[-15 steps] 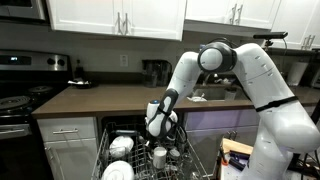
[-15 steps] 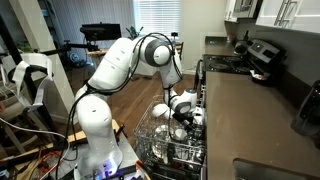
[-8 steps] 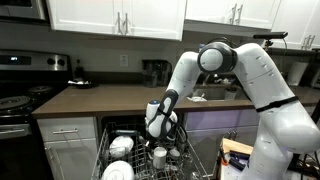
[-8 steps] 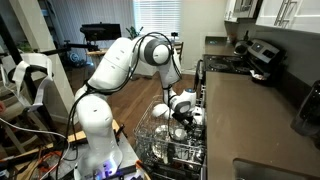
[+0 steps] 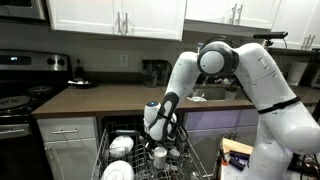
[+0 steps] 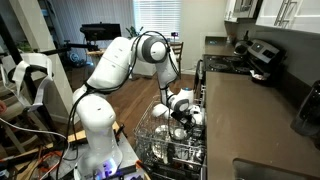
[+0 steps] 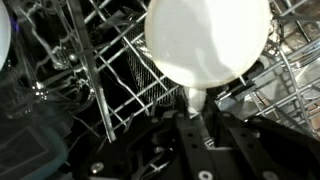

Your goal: Pick the cup in the dishwasher and put it on the counter

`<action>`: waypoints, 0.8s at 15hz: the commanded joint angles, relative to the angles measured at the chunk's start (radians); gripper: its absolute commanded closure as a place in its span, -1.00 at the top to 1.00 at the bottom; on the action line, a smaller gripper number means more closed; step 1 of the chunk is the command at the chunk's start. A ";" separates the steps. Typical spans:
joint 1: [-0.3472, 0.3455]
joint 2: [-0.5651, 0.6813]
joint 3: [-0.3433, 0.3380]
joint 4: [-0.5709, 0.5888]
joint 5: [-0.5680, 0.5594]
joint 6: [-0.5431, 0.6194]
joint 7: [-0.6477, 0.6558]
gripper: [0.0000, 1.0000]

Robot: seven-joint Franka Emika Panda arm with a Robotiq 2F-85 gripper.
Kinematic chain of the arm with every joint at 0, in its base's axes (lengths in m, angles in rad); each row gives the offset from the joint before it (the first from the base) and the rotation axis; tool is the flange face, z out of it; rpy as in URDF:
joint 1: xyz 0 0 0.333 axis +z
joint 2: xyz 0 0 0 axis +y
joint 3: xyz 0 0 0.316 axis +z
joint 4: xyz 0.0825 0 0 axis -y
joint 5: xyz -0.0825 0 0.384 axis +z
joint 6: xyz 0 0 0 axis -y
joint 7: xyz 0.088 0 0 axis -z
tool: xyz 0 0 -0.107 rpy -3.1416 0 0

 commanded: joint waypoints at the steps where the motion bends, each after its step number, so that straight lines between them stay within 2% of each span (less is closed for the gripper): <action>1: 0.050 -0.092 -0.039 -0.056 -0.050 -0.048 0.055 -0.86; 7: 0.034 -0.120 -0.028 -0.056 -0.054 -0.105 0.039 -0.84; 8: 0.035 -0.121 -0.030 -0.055 -0.056 -0.109 0.041 -0.21; 11: 0.030 -0.154 -0.029 -0.057 -0.071 -0.154 0.043 0.17; 12: 0.024 -0.175 -0.023 -0.058 -0.077 -0.177 0.043 0.23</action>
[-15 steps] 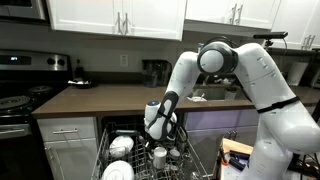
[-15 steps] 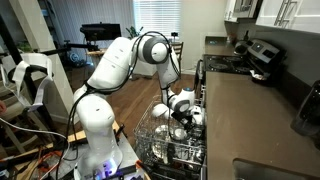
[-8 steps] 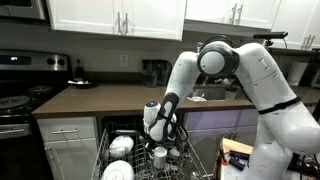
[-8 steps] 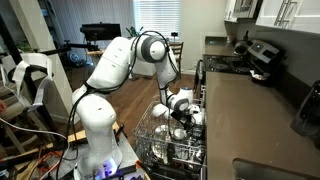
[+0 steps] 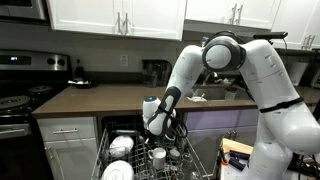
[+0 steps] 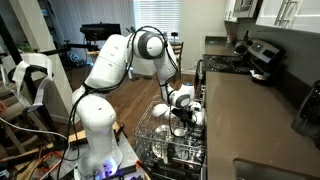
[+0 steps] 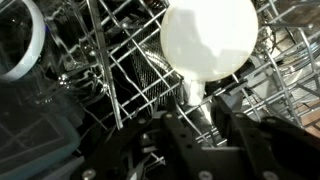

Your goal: Pick the cup in the dishwasher and put it on the counter

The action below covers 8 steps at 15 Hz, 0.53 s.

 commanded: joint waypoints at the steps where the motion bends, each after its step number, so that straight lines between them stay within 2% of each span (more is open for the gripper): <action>1: -0.005 -0.119 0.006 -0.050 -0.053 -0.091 0.030 0.08; 2: -0.010 -0.135 0.011 -0.052 -0.058 -0.109 0.030 -0.15; 3: -0.014 -0.150 0.015 -0.054 -0.062 -0.123 0.032 0.28; 4: -0.020 -0.161 0.021 -0.054 -0.063 -0.139 0.030 0.49; 5: -0.025 -0.169 0.026 -0.054 -0.064 -0.150 0.029 0.60; 6: -0.036 -0.172 0.036 -0.053 -0.056 -0.158 0.021 0.53; 7: -0.043 -0.175 0.044 -0.051 -0.052 -0.169 0.018 0.68; 8: -0.059 -0.168 0.060 -0.047 -0.036 -0.174 0.003 0.73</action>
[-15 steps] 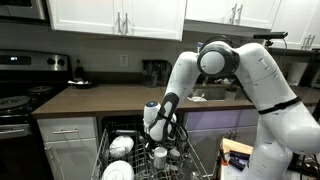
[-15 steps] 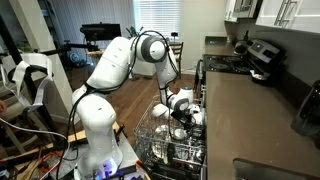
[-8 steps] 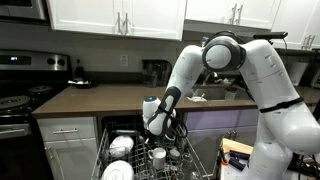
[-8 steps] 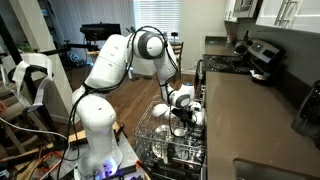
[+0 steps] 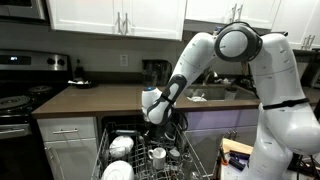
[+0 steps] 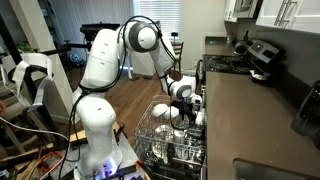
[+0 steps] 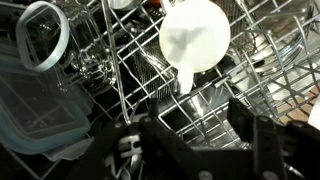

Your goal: Pick the cup in the dishwasher and put it on the counter

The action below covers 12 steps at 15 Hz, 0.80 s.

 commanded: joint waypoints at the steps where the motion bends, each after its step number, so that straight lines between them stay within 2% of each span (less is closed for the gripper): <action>1: -0.056 -0.025 0.053 -0.017 -0.002 -0.036 -0.002 0.77; 2: -0.072 -0.012 0.069 -0.011 0.009 -0.035 -0.013 1.00; 5: -0.112 0.017 0.106 0.001 0.027 -0.030 -0.034 1.00; 10: -0.147 0.081 0.130 0.023 0.028 -0.012 -0.035 1.00; 11: -0.150 0.090 0.133 0.027 0.030 -0.013 -0.035 0.84; 12: -0.151 0.099 0.135 0.029 0.028 -0.013 -0.034 0.47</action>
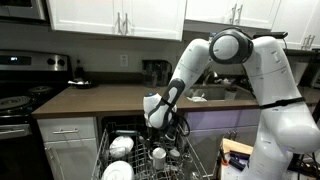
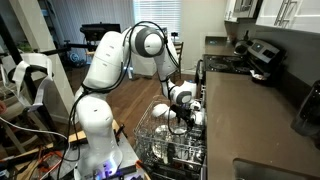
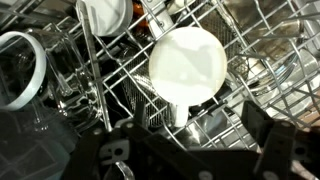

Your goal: Pick the cup in the dishwasher and put it on the counter

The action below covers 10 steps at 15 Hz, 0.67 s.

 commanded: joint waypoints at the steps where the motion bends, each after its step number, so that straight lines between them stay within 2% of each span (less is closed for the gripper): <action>1: -0.031 0.042 0.029 0.027 0.022 0.001 -0.031 0.33; 5: -0.030 0.060 0.032 0.035 0.019 0.004 -0.027 -0.21; 6: -0.030 0.062 0.031 0.036 0.018 0.007 -0.027 0.06; 9: -0.026 0.067 0.028 0.041 0.013 0.019 -0.026 0.39; 10: -0.025 0.069 0.027 0.043 0.011 0.023 -0.026 0.64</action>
